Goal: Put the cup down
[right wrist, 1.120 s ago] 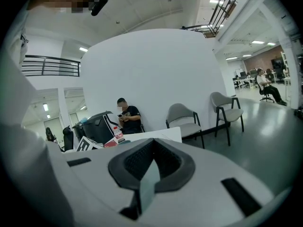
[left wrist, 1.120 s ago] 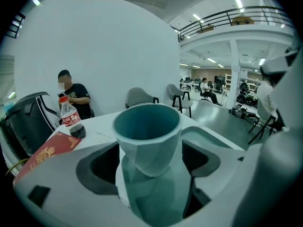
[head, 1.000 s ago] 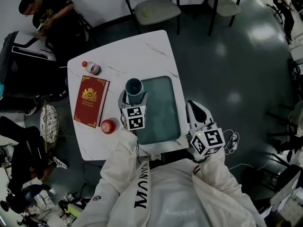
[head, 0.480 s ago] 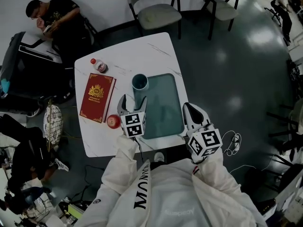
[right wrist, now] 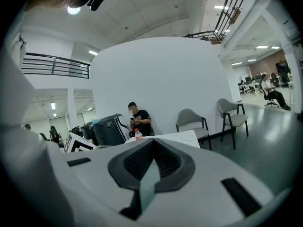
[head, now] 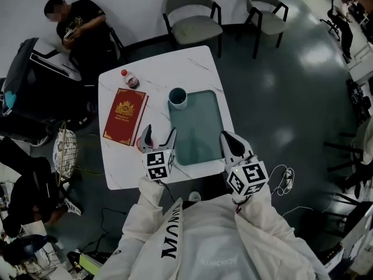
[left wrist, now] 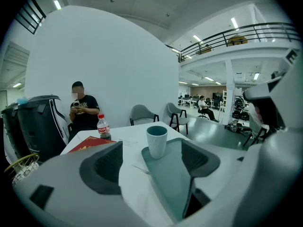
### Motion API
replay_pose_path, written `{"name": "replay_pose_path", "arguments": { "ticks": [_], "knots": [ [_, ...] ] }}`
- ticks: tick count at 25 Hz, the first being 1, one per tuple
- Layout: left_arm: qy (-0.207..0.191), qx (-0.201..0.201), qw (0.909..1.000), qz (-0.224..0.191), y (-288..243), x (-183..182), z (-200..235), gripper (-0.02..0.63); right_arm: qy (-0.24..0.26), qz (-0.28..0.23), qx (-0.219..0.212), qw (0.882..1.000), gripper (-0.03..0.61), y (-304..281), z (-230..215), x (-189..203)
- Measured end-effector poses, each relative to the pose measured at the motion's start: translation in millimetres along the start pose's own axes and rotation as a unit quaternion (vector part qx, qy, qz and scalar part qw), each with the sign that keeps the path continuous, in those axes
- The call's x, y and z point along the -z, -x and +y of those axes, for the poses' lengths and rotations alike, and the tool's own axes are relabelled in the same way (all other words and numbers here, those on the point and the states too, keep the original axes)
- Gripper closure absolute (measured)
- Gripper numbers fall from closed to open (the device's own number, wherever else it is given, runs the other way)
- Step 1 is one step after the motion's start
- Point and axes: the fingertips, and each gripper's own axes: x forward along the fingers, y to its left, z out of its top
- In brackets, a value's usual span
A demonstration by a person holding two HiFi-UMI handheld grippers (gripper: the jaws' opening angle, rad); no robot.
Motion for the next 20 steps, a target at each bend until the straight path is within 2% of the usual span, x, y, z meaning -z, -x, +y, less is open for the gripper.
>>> {"name": "replay_pose_path", "arguments": {
  "ticks": [7,18,20],
  "knots": [
    [-0.01,0.013,0.9996,-0.024,46.6,-8.4,-1.5,0.215,0.0,-0.017,0.003,1.0,0.574,29.8,31.9,-1.0],
    [-0.03,0.056,0.9957,-0.067,115.9,-25.1,-25.2,0.216,0.01,-0.027,0.008,1.0,0.574,66.1,72.6,2.3],
    [-0.037,0.059,0.9948,-0.074,127.6,-27.8,-25.0,0.25,0.011,-0.03,0.01,0.999,0.574,70.8,79.5,3.3]
  ]
}}
